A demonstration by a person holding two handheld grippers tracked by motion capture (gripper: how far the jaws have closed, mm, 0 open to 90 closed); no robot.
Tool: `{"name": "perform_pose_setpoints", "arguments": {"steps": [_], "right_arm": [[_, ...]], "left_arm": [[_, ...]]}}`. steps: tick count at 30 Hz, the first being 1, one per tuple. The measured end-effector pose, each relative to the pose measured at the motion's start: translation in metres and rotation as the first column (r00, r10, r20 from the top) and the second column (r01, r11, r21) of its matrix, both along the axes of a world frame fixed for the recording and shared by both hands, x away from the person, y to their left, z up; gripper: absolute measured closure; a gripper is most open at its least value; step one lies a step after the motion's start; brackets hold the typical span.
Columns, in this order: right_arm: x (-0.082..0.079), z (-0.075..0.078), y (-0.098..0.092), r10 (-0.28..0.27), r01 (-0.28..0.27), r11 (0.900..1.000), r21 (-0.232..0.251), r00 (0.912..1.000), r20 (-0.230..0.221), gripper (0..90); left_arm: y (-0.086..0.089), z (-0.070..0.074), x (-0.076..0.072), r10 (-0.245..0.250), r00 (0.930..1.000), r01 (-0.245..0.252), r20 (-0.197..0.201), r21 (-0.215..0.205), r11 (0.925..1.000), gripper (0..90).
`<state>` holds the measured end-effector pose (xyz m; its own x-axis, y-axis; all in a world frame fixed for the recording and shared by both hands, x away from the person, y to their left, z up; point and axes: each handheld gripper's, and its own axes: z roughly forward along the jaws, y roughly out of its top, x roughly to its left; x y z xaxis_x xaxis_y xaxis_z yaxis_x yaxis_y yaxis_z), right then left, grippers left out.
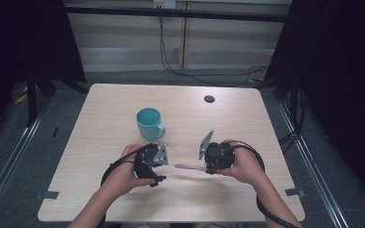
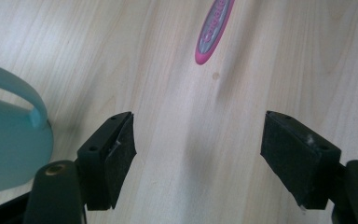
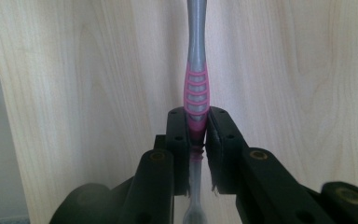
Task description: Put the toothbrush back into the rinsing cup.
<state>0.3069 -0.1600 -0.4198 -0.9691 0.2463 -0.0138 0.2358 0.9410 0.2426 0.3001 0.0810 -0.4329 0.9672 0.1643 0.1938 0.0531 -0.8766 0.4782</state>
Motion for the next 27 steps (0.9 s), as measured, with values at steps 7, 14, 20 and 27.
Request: {"name": "perform_pose_setpoints", "arguments": {"steps": [7, 14, 20, 27], "right_arm": [[-0.002, 0.004, 0.006, 0.018, -0.018, 1.0, 0.008, 0.9998, -0.008, 80.3], [-0.002, 0.012, 0.015, 0.049, -0.049, 0.999, 0.004, 0.9987, 0.015, 80.3], [-0.003, 0.011, 0.022, 0.054, -0.055, 0.998, 0.017, 0.9984, 0.017, 80.3], [-0.001, 0.012, 0.029, 0.086, -0.086, 0.996, 0.011, 0.996, 0.025, 80.3]], "left_arm": [[-0.01, -0.001, 0.002, -0.022, 0.9997, 0.022, 0.015, 0.012, 0.9997, 28.3], [-0.015, -0.002, 0.005, -0.037, 0.999, 0.036, 0.023, 0.038, 0.9986, 32.2], [-0.016, -0.001, 0.007, -0.061, 0.9978, 0.059, 0.026, 0.047, 0.9971, 38.6], [-0.021, 0.0, 0.005, -0.085, 0.9962, 0.085, 0.017, 0.041, 0.9955, 51.2]]}}
